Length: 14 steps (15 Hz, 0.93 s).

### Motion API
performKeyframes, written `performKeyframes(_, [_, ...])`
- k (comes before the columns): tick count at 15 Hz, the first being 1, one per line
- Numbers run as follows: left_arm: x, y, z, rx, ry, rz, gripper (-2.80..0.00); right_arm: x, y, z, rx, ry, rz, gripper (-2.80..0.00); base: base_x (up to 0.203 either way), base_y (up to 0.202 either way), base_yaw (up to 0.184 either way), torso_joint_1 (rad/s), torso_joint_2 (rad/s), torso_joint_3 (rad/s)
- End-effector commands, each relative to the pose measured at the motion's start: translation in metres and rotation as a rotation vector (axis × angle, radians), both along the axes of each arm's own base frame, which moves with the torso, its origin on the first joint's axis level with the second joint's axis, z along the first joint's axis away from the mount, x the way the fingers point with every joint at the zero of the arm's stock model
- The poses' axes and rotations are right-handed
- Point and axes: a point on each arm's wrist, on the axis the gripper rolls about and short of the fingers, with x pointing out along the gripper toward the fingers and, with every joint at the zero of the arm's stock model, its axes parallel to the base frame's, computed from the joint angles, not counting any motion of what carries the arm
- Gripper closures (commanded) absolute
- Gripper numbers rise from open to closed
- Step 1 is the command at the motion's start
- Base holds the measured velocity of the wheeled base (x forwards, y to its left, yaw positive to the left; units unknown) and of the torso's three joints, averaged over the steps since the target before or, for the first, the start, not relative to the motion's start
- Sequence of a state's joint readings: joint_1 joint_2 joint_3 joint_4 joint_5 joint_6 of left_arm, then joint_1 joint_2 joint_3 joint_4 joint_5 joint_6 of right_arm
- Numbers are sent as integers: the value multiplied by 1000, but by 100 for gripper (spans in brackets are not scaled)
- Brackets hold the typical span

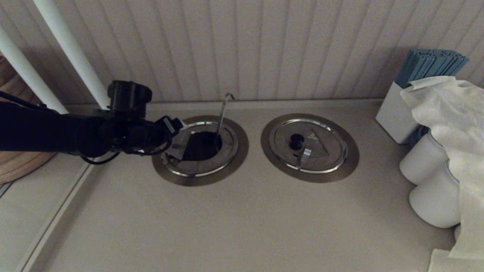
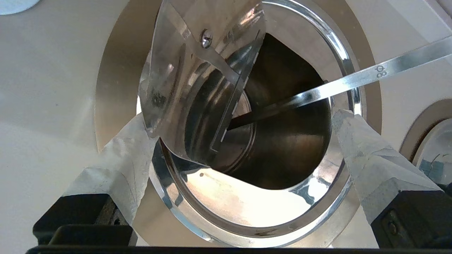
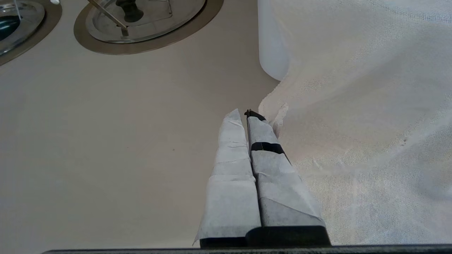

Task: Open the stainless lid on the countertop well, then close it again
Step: Close the lid

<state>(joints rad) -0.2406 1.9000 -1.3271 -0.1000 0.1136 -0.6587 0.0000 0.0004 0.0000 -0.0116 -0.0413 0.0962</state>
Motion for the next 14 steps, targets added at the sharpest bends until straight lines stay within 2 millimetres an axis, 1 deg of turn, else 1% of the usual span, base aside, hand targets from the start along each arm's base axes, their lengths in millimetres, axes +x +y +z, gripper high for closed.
performKeyframes(1, [-1, -2, 1, -4, -3, -3, -280, 0, 0, 0, 0, -1, 0, 0, 0, 0, 0, 0, 0, 0])
performKeyframes(5, [-6, -7, 5, -6, -11, -20, -280, 0, 0, 0, 0, 0, 0, 0, 0, 0, 0, 0, 0, 0])
performKeyframes(8, [-10, -17, 2, -4, -3, -49, -280, 0, 0, 0, 0, 0, 0, 0, 0, 0, 0, 0, 0, 0])
performKeyframes(9, [-10, -17, 2, -4, -3, -49, -280, 0, 0, 0, 0, 0, 0, 0, 0, 0, 0, 0, 0, 0])
performKeyframes(12, [-13, -24, 0, -3, 5, -72, -280, 0, 0, 0, 0, 0, 0, 0, 0, 0, 0, 0, 0, 0])
performKeyframes(13, [-16, -30, 0, -1, 5, -90, -280, 0, 0, 0, 0, 0, 0, 0, 0, 0, 0, 0, 0, 0])
performKeyframes(14, [-16, -30, 1, -1, 3, -92, -280, 0, 0, 0, 0, 0, 0, 0, 0, 0, 0, 0, 0, 0])
